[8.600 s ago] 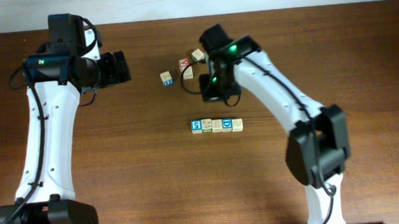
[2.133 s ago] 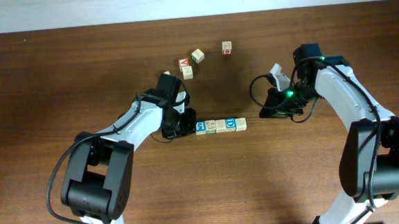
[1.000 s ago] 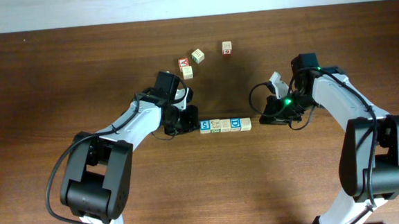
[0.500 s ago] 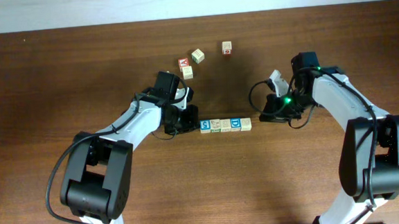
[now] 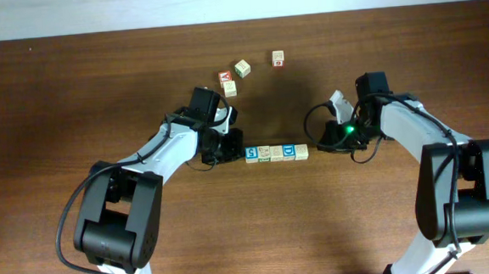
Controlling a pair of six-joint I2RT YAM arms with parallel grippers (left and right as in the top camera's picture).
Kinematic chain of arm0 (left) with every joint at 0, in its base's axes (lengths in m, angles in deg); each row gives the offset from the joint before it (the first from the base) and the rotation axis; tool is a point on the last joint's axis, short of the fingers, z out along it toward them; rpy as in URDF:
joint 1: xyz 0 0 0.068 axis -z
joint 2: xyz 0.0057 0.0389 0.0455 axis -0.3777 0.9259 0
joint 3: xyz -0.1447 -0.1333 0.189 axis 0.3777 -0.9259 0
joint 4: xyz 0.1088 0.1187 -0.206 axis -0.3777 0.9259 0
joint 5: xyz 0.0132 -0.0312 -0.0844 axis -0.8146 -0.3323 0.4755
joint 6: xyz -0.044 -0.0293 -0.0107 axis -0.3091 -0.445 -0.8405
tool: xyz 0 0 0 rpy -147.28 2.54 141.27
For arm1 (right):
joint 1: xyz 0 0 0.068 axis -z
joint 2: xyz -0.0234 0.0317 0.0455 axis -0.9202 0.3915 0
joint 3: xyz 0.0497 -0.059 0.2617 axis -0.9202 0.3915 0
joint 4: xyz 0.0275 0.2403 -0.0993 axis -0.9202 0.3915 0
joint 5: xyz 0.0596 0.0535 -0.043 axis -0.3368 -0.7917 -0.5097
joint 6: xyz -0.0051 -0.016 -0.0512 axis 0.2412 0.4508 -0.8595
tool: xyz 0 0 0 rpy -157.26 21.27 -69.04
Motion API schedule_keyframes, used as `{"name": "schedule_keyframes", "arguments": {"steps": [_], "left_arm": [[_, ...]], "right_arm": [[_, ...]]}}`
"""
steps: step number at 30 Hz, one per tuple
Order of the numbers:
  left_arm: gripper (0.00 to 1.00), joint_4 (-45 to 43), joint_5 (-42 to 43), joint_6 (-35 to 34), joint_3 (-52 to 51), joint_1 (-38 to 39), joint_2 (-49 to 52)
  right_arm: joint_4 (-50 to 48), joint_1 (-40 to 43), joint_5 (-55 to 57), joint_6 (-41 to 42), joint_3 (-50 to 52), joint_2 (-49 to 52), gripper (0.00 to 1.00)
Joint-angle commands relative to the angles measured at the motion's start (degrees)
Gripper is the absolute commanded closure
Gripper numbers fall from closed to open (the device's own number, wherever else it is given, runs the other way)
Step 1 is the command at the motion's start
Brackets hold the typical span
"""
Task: Rotate 5 blocks
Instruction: 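Push the right gripper inward against the row's right end block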
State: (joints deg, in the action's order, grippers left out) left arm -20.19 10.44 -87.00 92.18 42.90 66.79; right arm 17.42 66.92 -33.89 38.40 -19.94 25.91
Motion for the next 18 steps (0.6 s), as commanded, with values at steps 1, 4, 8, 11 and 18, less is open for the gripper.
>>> {"name": "schedule_keyframes", "arguments": {"steps": [1,4,8,11,18], "left_arm": [[1.00,-0.15,0.44,0.92,0.79,-0.35,0.31],[1.00,-0.26,0.44,0.92,0.79,-0.35,0.31],[1.00,-0.31,0.44,0.94,0.79,-0.35,0.31],[1.00,-0.31,0.44,0.94,0.79,-0.35,0.31],[1.00,-0.31,0.44,1.33,0.79,-0.35,0.31]], "right_arm": [[-1.53,0.00,0.02,-0.11,2.16,0.81,0.96],[-2.47,-0.02,-0.09,-0.13,2.86,0.81,0.96],[-3.32,-1.11,-0.37,-0.07,3.04,0.81,0.96],[-4.24,-2.23,-0.35,2.95,3.04,1.05,0.96],[-5.31,-3.13,-1.27,5.73,3.04,3.08,0.96]]}}
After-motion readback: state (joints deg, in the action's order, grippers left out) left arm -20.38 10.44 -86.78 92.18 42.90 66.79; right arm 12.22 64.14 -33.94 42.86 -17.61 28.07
